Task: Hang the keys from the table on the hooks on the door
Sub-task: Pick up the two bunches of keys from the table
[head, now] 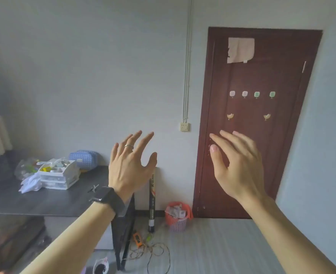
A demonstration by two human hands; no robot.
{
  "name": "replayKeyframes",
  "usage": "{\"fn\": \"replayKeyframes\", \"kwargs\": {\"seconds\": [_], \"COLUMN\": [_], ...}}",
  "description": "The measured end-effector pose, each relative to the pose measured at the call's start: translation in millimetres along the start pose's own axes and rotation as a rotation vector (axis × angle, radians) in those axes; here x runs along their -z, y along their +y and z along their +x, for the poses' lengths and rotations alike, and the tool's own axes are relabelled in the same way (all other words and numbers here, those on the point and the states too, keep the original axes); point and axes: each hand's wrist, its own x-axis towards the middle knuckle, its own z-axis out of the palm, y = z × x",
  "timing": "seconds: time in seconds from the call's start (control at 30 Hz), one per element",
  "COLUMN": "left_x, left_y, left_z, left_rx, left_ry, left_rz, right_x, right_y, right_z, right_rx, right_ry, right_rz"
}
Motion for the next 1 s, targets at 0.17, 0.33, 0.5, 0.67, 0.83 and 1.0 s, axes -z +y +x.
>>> {"fn": "replayKeyframes", "kwargs": {"seconds": [0.17,0.33,0.5,0.67,0.83,1.0], "left_x": [-41.3,-83.3,-122.7,-161.6,-199.9,-241.5], "left_y": [-43.7,-103.4,-171.9,-242.4,-312.8,-374.9], "left_z": [-62.9,-114.2,-128.1,-109.4,-76.5,-42.3], "left_rx": [0.118,0.252,0.402,0.531,0.615,0.711], "left_ry": [-0.170,-0.306,-0.411,-0.438,-0.453,-0.447], "left_rz": [0.061,0.149,0.201,0.185,0.178,0.162], "right_x": [-60.8,-137.9,-221.8,-309.7,-396.8,-478.6], "right_y": [0.2,-4.4,-16.5,-33.9,-45.0,-47.0], "right_z": [-61.0,-118.2,-149.7,-148.9,-134.2,-119.2], "right_rx": [-0.074,-0.130,-0.159,-0.195,-0.193,-0.168], "right_ry": [-0.122,-0.322,-0.521,-0.674,-0.764,-0.820], "right_rz": [0.108,0.206,0.276,0.307,0.331,0.347]}}
